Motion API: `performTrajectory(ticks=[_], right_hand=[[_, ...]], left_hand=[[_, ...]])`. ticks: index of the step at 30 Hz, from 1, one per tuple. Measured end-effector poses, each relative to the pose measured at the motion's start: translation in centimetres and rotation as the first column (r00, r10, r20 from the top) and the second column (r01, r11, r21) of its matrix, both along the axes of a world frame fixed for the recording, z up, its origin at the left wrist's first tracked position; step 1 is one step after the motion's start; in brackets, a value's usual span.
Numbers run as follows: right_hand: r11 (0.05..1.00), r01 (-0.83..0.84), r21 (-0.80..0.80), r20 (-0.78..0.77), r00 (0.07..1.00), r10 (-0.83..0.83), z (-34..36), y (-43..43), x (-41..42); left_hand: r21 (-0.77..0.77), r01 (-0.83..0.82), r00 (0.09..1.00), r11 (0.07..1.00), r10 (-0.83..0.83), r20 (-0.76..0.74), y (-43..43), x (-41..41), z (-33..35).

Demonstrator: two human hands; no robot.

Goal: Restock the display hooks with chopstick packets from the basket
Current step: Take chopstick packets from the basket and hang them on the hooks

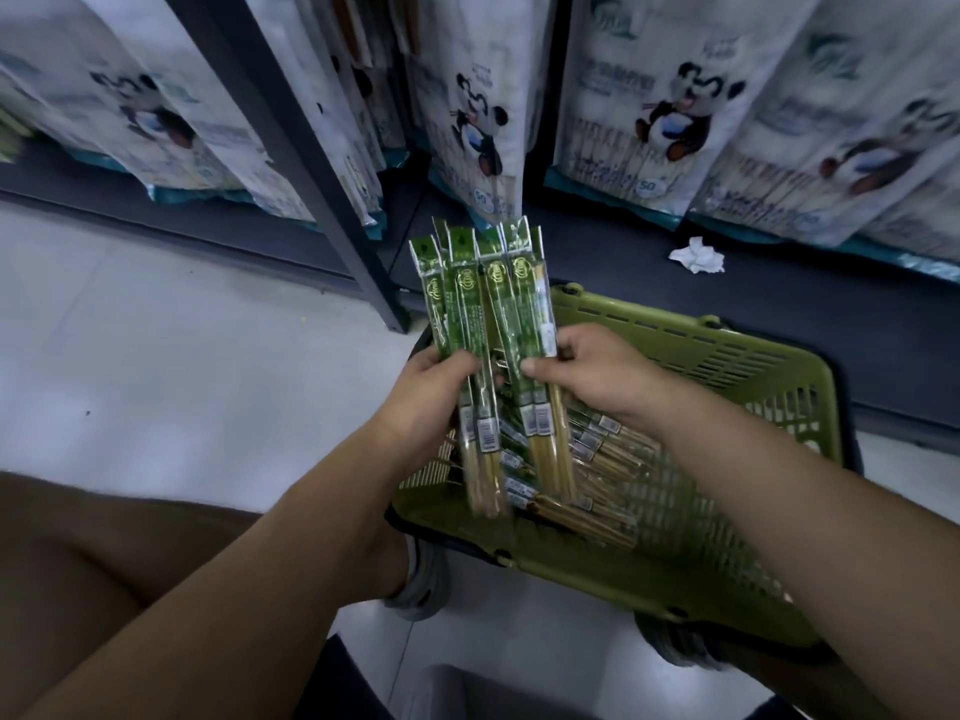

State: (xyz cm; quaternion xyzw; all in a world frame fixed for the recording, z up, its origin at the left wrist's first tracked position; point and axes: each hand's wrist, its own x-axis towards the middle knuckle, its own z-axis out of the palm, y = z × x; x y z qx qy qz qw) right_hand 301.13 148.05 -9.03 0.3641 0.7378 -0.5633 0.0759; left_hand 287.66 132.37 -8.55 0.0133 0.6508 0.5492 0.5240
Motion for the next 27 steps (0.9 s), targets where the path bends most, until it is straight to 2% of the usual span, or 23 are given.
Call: performTrajectory(ticks=[5, 8, 11, 13, 18, 22, 27], right_hand=[[0.998, 0.062, -0.009, -0.134, 0.989, -0.062, 4.1, -1.0, -0.4], [0.996, 0.092, -0.019, -0.177, 0.98, -0.094, 5.8, -0.7, 0.7], [0.986, 0.116, 0.123, -0.161, 0.982, -0.096, 7.8, -0.1, 1.7], [0.981, 0.122, 0.152, -0.166, 0.981, -0.097, 9.5, 0.2, 2.2], [0.98, 0.116, 0.165, -0.202, 0.976, -0.081, 14.7, 0.9, 3.6], [0.957, 0.16, 0.243, -0.226, 0.969, -0.105, 18.6, 1.7, 5.0], [0.943, 0.245, 0.223, -0.326, 0.931, -0.165, 23.2, 1.5, 6.1]], left_hand=[[0.151, 0.044, 0.996, 0.988, -0.055, 0.074, 1.3, 1.7, 1.7], [0.208, 0.122, 0.99, 0.97, -0.133, 0.043, 1.5, 2.1, 2.8], [0.231, 0.302, 0.953, 0.925, -0.292, -0.079, 1.8, 2.4, 4.5], [0.238, 0.408, 0.909, 0.882, -0.367, -0.199, 2.3, 2.8, 5.9], [0.258, 0.471, 0.848, 0.844, -0.352, -0.396, 3.6, 3.5, 10.4], [0.289, 0.521, 0.807, 0.804, -0.352, -0.475, 4.6, 3.8, 14.3], [0.329, 0.568, 0.755, 0.754, -0.319, -0.572, 5.4, 4.4, 18.8]])
